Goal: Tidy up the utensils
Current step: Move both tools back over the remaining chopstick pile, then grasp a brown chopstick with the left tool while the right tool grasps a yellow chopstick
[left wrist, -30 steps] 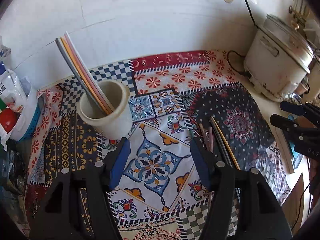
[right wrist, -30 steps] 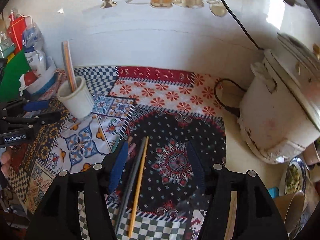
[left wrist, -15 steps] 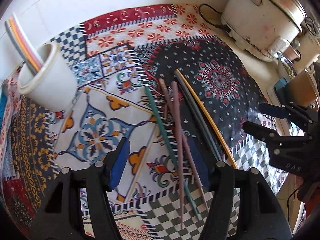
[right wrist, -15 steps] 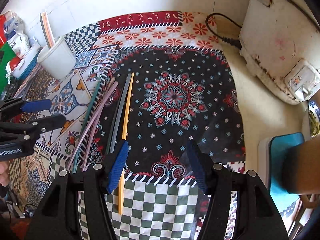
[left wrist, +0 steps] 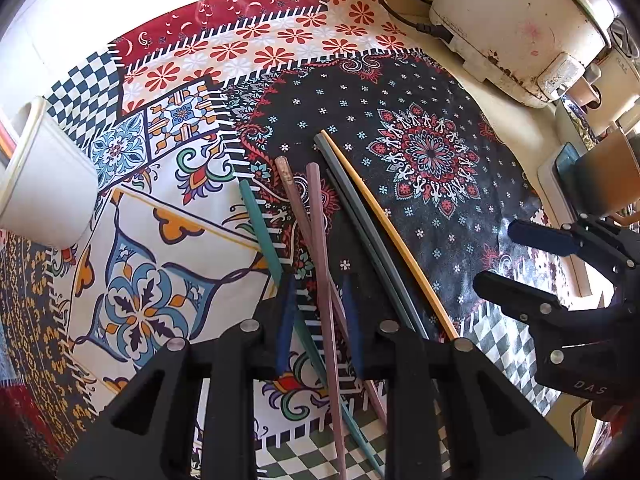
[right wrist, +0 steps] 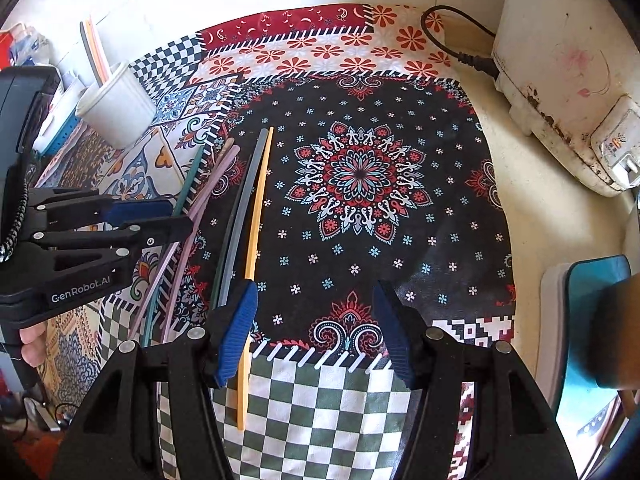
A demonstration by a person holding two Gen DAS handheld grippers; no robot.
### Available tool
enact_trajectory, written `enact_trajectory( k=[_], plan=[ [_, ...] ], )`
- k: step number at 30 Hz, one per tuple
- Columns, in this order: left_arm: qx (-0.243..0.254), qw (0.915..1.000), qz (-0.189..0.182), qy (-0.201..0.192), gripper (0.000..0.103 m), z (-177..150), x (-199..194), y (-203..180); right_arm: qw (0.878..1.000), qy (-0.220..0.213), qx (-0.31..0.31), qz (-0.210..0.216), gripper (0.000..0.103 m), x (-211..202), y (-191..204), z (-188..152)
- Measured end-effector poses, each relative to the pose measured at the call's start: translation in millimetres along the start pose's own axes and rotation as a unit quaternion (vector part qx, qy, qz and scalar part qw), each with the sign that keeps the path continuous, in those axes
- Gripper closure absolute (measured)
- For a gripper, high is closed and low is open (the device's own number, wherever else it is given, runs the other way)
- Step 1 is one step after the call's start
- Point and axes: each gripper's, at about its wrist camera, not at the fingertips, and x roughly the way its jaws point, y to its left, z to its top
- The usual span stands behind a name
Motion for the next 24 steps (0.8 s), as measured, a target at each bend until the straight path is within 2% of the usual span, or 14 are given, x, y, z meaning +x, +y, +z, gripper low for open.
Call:
enact_trajectory(
  k=[3,6,10,13,19,23,24],
  plan=[
    [-0.005,1.0000,-0.001,0.002,0.080,4.1,4.6,1.2,1.000,0.006,-0.002,0.009,0.054,4.4,0.6,2.3],
    [-0.005,0.9999,-0.007,0.006,0.081,8.5,9.0,-0.3,0.999,0.018,-0.013,0.023,0.062,10.2,4.4,4.5],
    [-0.006,0.9997,-0.014,0.019,0.094,10.3,16.9,-1.7,0.999,0.029,-0.028,0.033,0.073,19.9,12.4,6.9],
    [-0.013,0.9995,-0.022,0.017,0.098,10.4,17.7,-1.3,0.998,0.037,-0.032,0.041,0.076,26.6,16.7,8.8],
    [-0.026,0.9992,-0.031,-0.007,0.098,6.6,-1.3,9.5,0.998,0.034,-0.044,0.039,0.076,32.4,27.7,15.8],
    [-0.037,0.9990,-0.019,-0.019,0.098,1.4,-13.5,23.7,0.997,0.028,-0.059,0.036,0.078,38.5,34.3,24.6],
    [-0.040,0.9989,-0.016,-0.018,0.098,-0.9,-15.6,27.7,0.997,0.027,-0.057,0.037,0.082,39.9,33.8,27.3]
  ],
)
